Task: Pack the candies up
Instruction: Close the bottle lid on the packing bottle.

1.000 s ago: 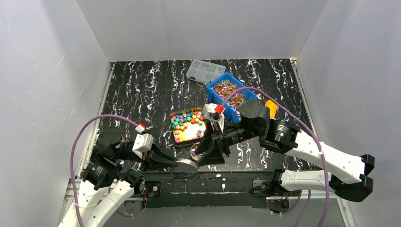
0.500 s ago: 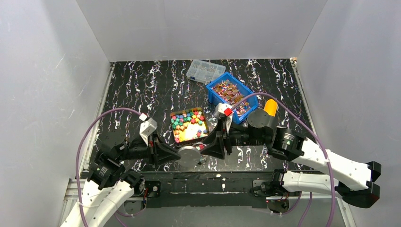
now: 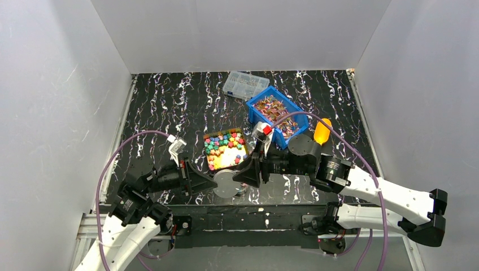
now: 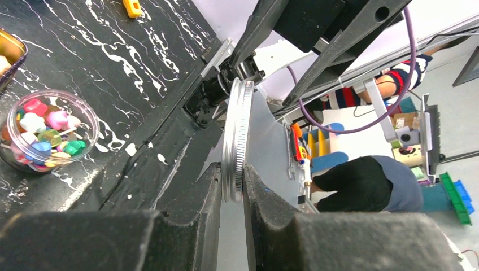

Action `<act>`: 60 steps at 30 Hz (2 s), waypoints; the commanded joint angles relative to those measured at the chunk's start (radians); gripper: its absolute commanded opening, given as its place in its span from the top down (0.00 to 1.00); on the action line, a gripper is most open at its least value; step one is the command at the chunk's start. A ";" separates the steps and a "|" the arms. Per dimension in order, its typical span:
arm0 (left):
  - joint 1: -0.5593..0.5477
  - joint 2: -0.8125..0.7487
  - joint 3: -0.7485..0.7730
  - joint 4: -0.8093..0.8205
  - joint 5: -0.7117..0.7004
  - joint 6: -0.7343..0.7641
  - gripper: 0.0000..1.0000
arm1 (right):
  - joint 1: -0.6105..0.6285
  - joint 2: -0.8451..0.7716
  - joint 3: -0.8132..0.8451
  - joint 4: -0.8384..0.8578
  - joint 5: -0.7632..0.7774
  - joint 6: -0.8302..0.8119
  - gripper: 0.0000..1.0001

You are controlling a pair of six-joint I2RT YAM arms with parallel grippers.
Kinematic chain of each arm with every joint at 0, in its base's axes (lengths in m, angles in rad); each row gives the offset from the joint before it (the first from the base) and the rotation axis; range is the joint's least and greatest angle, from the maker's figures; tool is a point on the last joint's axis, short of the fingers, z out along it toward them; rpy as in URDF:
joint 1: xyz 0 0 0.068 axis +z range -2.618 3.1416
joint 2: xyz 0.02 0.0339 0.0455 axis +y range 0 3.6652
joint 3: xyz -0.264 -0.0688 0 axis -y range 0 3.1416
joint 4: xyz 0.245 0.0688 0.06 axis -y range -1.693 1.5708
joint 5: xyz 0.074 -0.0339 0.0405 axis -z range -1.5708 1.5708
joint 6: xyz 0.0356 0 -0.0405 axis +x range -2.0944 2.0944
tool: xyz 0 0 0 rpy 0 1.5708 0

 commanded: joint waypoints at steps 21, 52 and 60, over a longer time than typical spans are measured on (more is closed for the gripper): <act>-0.002 -0.086 -0.016 0.030 -0.060 -0.206 1.00 | 0.005 -0.065 -0.140 0.283 -0.030 0.193 0.66; -0.002 -0.085 0.109 -0.262 -0.328 0.076 0.22 | 0.005 -0.121 -0.241 0.287 0.137 0.327 0.99; -0.002 -0.066 0.111 -0.285 -0.361 0.113 0.02 | 0.003 -0.136 -0.315 0.280 0.304 0.413 0.99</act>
